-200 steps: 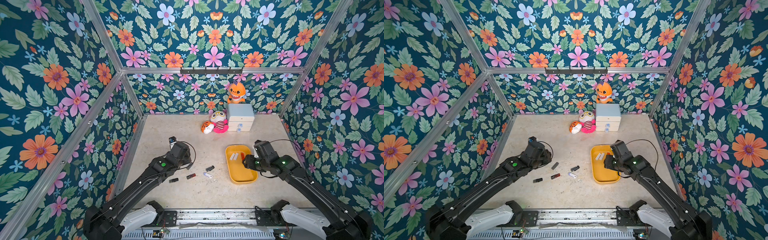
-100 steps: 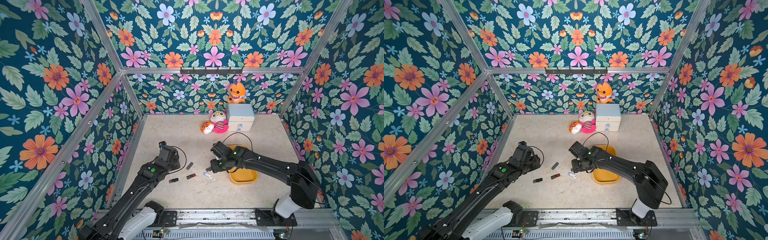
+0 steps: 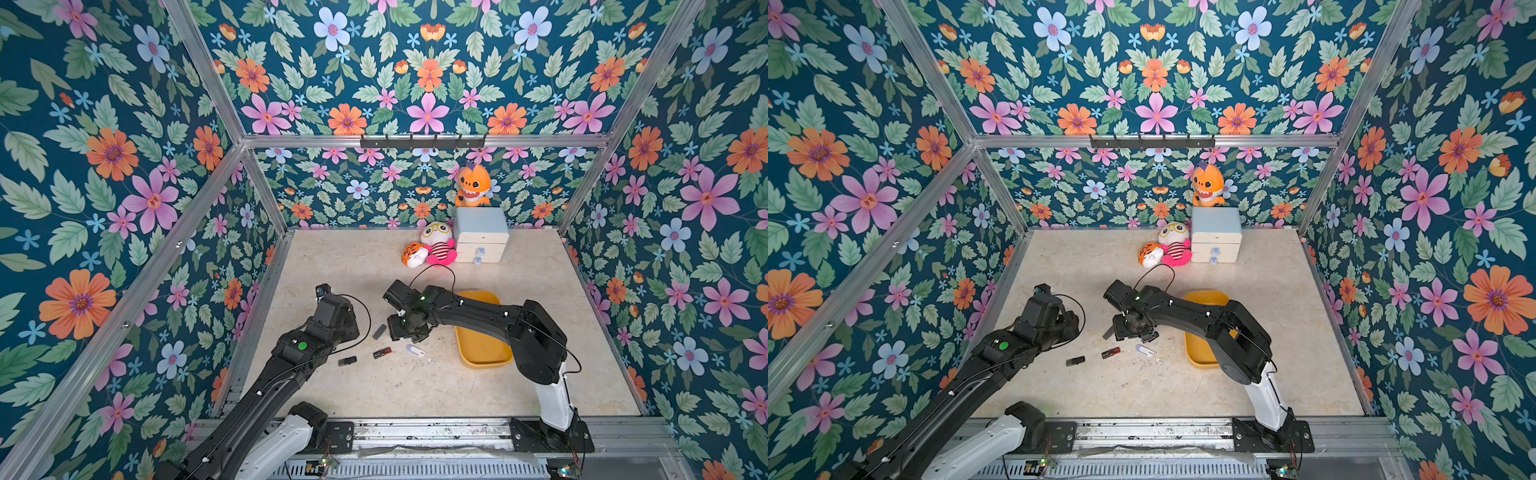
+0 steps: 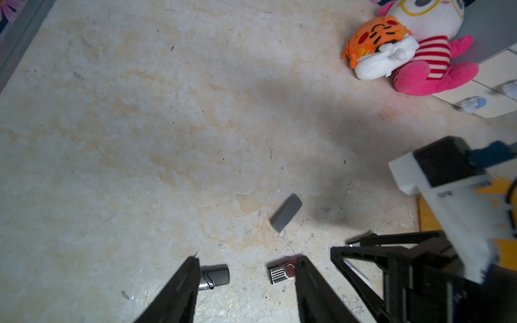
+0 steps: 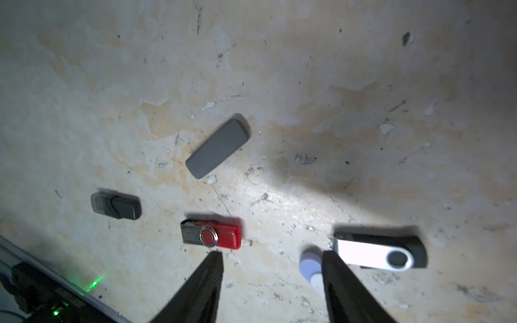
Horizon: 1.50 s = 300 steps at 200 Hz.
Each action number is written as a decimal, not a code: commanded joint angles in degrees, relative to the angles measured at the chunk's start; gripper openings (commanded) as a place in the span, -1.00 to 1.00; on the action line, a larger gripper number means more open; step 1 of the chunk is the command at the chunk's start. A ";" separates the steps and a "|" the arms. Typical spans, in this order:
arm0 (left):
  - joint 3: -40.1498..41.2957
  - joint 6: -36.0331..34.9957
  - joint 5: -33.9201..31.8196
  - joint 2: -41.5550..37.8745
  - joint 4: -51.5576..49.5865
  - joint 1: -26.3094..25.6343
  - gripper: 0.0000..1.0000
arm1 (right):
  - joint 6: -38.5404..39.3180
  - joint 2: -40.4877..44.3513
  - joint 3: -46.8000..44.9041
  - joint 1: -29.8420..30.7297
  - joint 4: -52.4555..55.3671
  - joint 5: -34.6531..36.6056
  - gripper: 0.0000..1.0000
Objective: Put the usb flash drive into the storage box
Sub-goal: Pick up the USB flash from the center of the board.
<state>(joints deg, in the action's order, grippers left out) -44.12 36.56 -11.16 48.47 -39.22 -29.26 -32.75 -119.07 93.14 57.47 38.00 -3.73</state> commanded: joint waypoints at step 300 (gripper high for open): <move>1.05 1.15 -2.11 -3.65 1.08 -0.10 0.24 | -2.70 -32.56 45.02 3.96 29.23 12.08 -0.48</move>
<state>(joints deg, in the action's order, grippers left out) -43.00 37.60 -13.47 44.49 -38.98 -29.32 -37.45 -150.54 140.03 61.60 65.95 5.74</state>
